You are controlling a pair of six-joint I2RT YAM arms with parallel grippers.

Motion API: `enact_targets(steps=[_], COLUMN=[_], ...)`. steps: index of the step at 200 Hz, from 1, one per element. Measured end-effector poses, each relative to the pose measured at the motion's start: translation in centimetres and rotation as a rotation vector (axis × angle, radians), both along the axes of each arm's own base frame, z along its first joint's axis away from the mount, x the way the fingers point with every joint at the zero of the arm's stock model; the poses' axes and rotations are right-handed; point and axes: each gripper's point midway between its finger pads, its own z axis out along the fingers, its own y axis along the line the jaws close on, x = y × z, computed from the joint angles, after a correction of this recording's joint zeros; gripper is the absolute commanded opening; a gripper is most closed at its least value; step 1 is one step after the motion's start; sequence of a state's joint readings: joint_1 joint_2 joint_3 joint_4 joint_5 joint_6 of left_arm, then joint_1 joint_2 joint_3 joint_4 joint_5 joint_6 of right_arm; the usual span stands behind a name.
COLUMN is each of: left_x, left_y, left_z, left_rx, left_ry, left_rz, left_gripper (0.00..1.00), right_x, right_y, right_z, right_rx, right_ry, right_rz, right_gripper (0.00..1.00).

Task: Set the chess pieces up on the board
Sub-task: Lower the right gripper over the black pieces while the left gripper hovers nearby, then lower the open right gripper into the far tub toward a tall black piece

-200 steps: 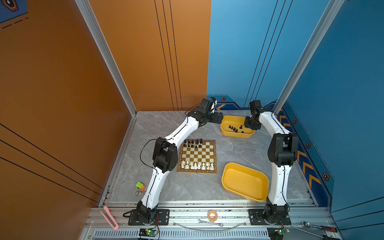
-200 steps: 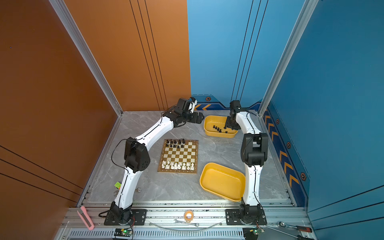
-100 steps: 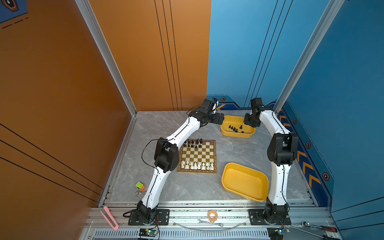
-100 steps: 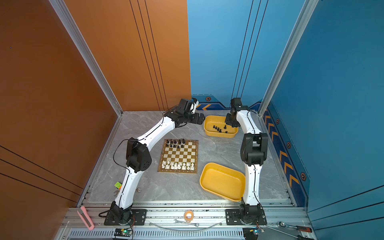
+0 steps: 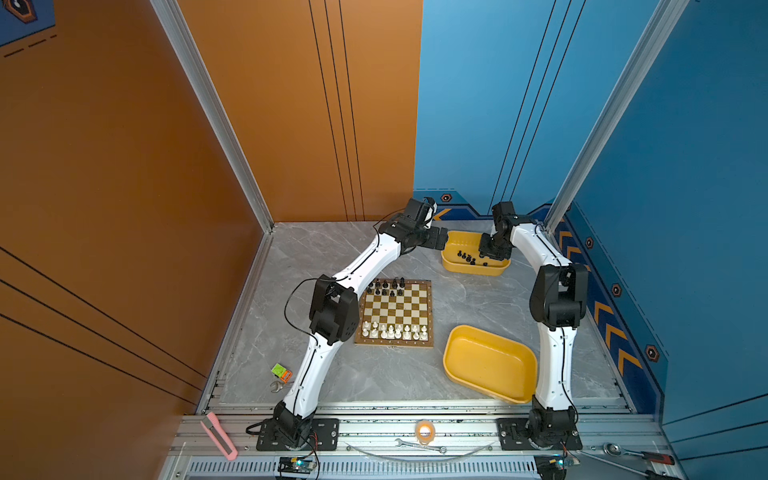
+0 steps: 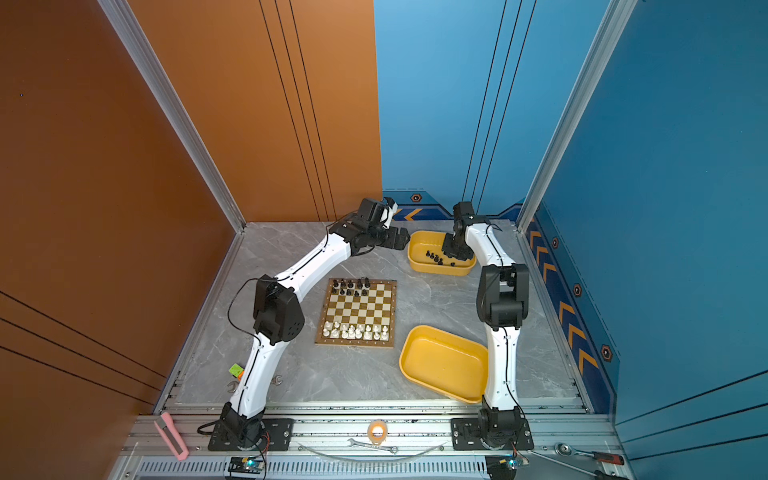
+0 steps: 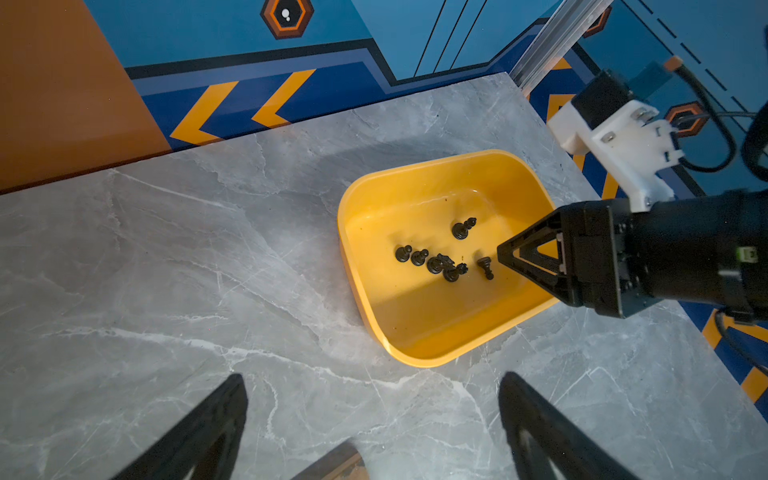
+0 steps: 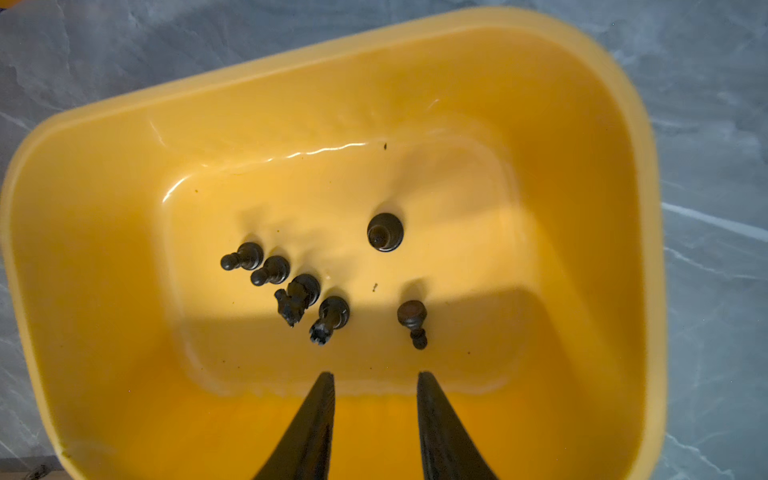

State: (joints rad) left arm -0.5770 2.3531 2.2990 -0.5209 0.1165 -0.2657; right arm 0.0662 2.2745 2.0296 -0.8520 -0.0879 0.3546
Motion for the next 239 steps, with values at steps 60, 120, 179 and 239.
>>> enact_targets(steps=[60,120,179,239], left_x=[0.0,0.0,0.0,0.2], left_y=[0.0,0.1,0.5,1.0], left_z=[0.0,-0.1,-1.2,-1.5], left_rx=[0.001,0.002,0.015,0.018], left_ry=[0.0,0.002,0.023,0.029], left_rz=[0.0,0.001,0.006,0.015], left_gripper=[0.95,0.94,0.94,0.93], right_x=[-0.2,-0.5,-1.2,-3.3], right_y=[1.1,2.5,3.7,4.7], right_z=[-1.0,-2.5,-3.1,-5.2], right_rx=[0.017,0.013,0.018,0.017], right_ry=[0.021,0.05,0.071,0.144], right_rz=[0.026,0.065,0.089,0.114], right_gripper=[0.36,0.36,0.36,0.35])
